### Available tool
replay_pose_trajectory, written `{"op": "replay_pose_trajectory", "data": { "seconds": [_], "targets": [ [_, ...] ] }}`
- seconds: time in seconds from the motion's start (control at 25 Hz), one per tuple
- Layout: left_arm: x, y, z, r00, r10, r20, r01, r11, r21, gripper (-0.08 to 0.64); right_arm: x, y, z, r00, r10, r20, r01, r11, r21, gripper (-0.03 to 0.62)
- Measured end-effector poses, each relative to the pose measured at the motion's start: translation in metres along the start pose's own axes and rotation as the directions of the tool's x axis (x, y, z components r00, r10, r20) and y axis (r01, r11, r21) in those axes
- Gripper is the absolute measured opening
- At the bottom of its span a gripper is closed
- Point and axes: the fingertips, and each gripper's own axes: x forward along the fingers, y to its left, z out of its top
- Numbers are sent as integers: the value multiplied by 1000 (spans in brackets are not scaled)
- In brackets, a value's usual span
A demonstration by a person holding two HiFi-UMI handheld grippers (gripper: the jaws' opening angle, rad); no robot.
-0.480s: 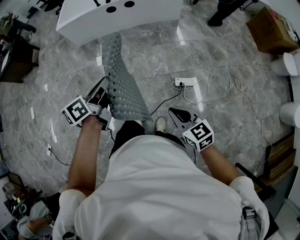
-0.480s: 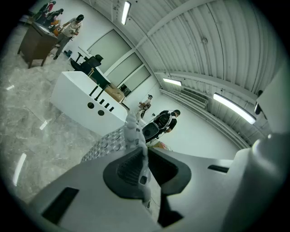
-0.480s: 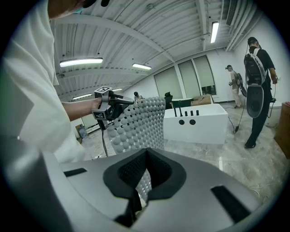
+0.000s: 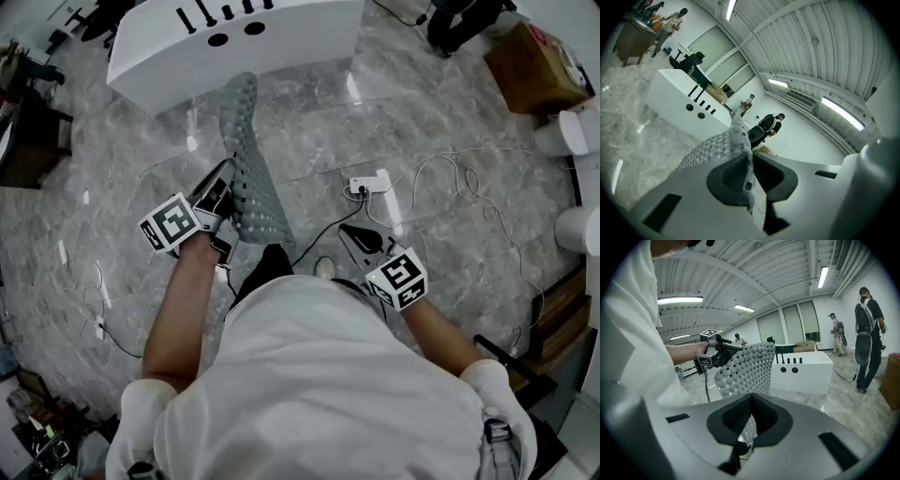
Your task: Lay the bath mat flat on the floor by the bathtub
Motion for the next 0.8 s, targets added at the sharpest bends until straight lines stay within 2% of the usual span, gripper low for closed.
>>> {"op": "replay_pose_trajectory", "data": {
  "seconds": [0.12, 0.2, 0.24, 0.52, 0.64, 0.8],
  "targets": [
    [21, 21, 15, 1000, -7, -23, 7, 1000, -11, 51, 24, -10, 14, 1000, -30, 6, 30, 1000, 6, 14],
    [39, 36, 30, 999, -21, -43, 21, 1000, -14, 51, 48, -18, 27, 999, -37, -8, 37, 999, 8, 87],
    [48, 43, 39, 998, -31, -52, 31, 999, -15, 51, 63, -24, 36, 999, -43, -18, 43, 999, 3, 95],
    [100, 87, 83, 978, -106, -178, 108, 994, 4, 51, 155, -45, 105, 994, -103, -44, 104, 994, 30, 106],
    [125, 107, 108, 974, -110, -196, 116, 993, 20, 51, 183, -51, 128, 992, -112, -52, 113, 993, 19, 106],
    [173, 124, 128, 973, -117, -200, 122, 992, 13, 51, 199, -75, 135, 989, -117, -89, 120, 992, 32, 104]
  ]
}}
